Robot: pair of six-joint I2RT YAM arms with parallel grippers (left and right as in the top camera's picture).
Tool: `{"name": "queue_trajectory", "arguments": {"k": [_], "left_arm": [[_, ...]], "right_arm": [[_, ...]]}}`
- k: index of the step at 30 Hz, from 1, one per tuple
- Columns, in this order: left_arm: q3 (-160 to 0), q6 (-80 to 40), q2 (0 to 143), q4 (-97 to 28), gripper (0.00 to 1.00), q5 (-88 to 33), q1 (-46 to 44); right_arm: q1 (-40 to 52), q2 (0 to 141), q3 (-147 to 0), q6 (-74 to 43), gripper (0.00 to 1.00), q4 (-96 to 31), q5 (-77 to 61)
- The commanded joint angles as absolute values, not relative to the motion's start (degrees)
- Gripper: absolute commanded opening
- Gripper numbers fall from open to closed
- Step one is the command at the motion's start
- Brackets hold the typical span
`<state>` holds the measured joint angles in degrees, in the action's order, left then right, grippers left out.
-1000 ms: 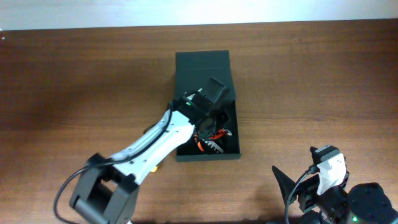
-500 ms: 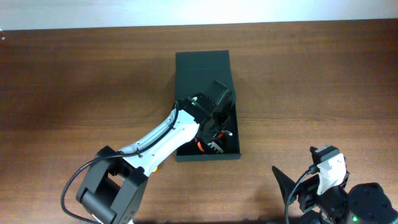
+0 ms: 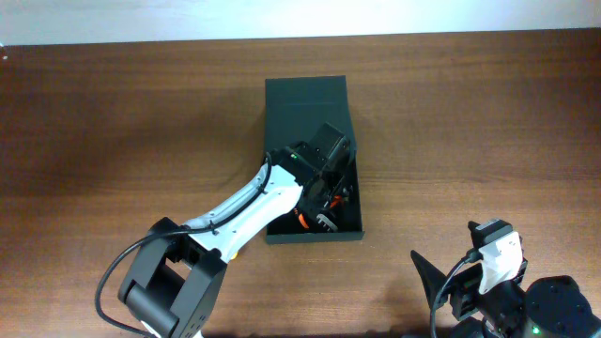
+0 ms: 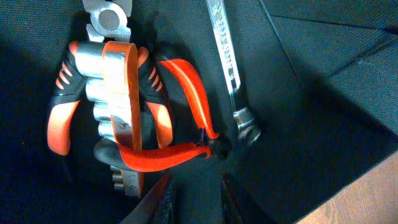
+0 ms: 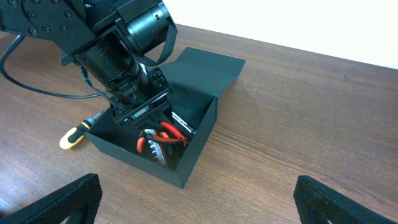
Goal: Pack container
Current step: 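Lift wrench with left gripper and place it into box, then withdraw left gripper from box and grasp yellow-black screwdriver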
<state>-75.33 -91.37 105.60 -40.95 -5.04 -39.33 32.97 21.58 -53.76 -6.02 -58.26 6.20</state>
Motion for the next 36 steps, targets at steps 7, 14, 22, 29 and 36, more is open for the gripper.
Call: {"name": "queue_trajectory", "arguments": {"k": [7,14,22,29,36], "left_arm": [[-76.69,-87.66,102.63,-42.13,0.25,-4.49,-39.09],[-76.66,-74.26,89.45,-59.96,0.51,0.1,-35.57],[-76.66,-57.82,77.78,-79.7,0.7,4.58,-27.7],[-74.7,-38.98,77.73,-79.59,0.99,7.38,-23.07],[-64.77,-36.12,81.93,-74.17,0.99,7.31,-18.52]], "right_arm": [[32.6,21.63,-53.56,-6.5,0.99,-58.08,6.72],[32.6,21.63,-53.56,-6.5,0.99,-58.06,6.72],[32.6,21.63,-53.56,-6.5,0.99,-58.08,6.72],[32.6,21.63,-53.56,-6.5,0.99,-58.08,6.72],[32.6,21.63,-53.56,-6.5,0.99,-58.08,6.72]]}}
